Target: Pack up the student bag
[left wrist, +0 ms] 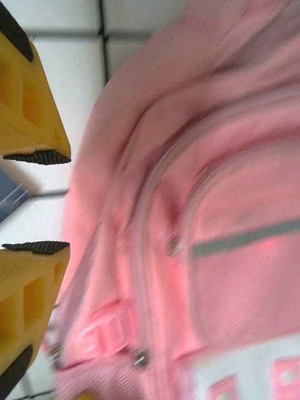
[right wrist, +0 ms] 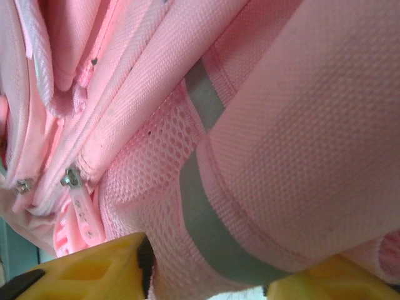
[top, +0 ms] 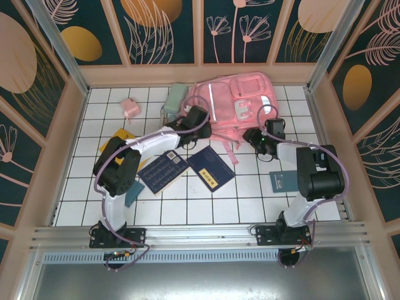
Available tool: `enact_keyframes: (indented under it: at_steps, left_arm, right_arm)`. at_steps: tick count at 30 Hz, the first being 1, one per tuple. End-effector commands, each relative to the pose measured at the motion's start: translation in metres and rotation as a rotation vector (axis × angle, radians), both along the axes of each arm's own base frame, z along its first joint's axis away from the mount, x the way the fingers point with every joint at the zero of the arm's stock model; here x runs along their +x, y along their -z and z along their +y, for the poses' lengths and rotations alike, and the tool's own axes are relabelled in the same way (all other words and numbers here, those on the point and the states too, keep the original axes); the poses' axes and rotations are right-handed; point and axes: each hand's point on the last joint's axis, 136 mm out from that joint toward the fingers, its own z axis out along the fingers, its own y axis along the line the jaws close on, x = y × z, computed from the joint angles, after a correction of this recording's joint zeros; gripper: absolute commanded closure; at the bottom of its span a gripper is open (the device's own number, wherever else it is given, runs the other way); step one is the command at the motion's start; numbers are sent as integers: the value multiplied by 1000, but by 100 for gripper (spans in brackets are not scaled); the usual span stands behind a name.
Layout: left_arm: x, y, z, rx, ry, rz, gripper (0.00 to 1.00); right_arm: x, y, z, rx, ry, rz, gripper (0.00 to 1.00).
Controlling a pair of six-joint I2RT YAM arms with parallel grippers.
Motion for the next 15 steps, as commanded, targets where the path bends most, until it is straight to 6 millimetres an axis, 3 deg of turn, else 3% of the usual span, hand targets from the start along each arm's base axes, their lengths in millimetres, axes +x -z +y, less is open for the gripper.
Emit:
enact_keyframes:
  at_steps: [1, 4, 11, 13, 15]
  left_arm:
    - [-20, 19, -19, -49, 50, 42, 63]
    - [-23, 31, -27, -81, 42, 72, 66]
    - [-3, 22, -19, 12, 1, 3, 68]
    - [7, 17, -14, 50, -23, -28, 69]
    - [15, 17, -11, 61, -30, -32, 69]
  right_arm:
    - [18, -11, 2, 27, 0, -34, 72]
    - [21, -22, 11, 65, -24, -57, 99]
    - [31, -88, 40, 123, -106, -180, 100]
    - [33, -96, 41, 131, -109, -188, 100]
    - [32, -90, 38, 129, -99, -174, 100]
